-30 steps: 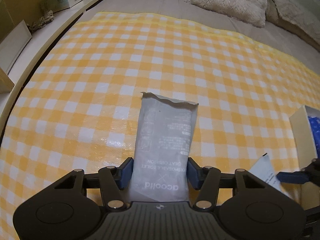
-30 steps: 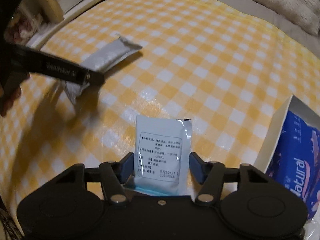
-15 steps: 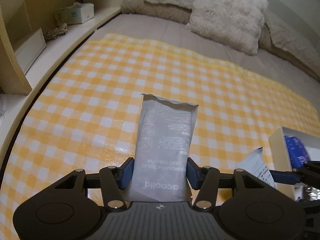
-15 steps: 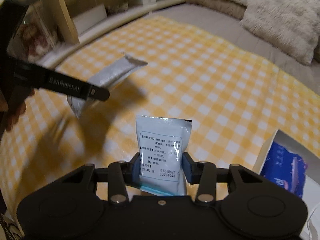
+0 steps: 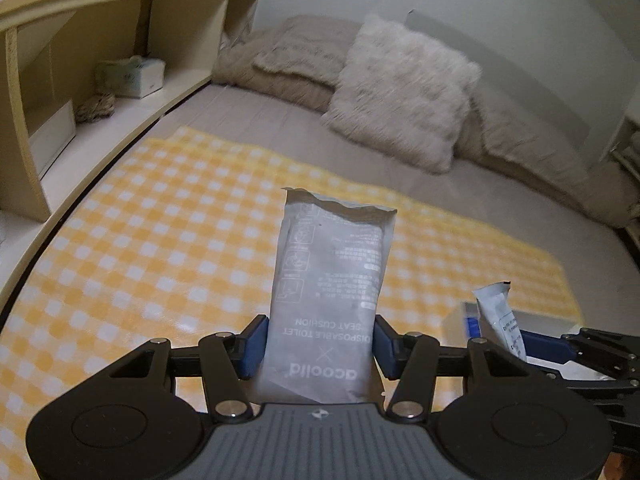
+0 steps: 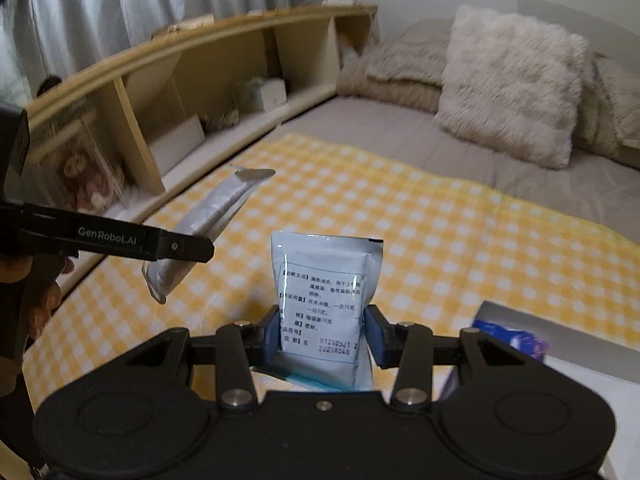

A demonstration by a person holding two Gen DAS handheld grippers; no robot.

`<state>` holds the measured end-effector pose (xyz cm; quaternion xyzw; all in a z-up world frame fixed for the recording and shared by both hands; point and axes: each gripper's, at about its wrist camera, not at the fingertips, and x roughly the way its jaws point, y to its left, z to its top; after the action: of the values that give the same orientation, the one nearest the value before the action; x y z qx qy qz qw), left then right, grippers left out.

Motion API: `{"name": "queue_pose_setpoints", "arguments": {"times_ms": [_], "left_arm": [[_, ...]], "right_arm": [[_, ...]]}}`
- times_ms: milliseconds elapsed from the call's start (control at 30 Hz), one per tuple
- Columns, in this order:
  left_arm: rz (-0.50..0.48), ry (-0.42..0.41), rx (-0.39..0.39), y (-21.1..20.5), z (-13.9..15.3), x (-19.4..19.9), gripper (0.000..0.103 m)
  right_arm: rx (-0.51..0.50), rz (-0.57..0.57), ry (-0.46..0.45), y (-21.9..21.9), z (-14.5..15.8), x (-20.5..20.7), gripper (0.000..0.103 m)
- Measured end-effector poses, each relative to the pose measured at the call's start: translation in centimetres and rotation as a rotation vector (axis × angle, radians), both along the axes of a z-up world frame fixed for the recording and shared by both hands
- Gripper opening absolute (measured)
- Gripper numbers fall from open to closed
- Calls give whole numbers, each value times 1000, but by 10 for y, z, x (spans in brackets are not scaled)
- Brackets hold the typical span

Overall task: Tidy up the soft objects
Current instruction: 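Carry the grey packet and white sachet over the tray and lower them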

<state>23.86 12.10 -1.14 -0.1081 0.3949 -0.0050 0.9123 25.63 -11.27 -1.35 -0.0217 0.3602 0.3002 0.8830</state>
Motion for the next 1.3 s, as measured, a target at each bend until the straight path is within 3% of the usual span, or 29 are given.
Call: {"name": "queue_pose_setpoints", "arguments": {"times_ms": [267,600,1100,1300], "left_arm": [[-59,-78,-64,-41,21,-11,55],[-184,-108,-116,-115,27,2,55],[-316,-91,-183,-207,9,22,55],[-344,-51,-304,-241,-10,35,55]], "right_arm": [[30,-90,-57,-51,19,-17,45],[33,-276,-75,-138,23,-23,45],[50,-495,-53,-237,12,-31,44],[39,-568,-38,-265,6,-35,44]]}}
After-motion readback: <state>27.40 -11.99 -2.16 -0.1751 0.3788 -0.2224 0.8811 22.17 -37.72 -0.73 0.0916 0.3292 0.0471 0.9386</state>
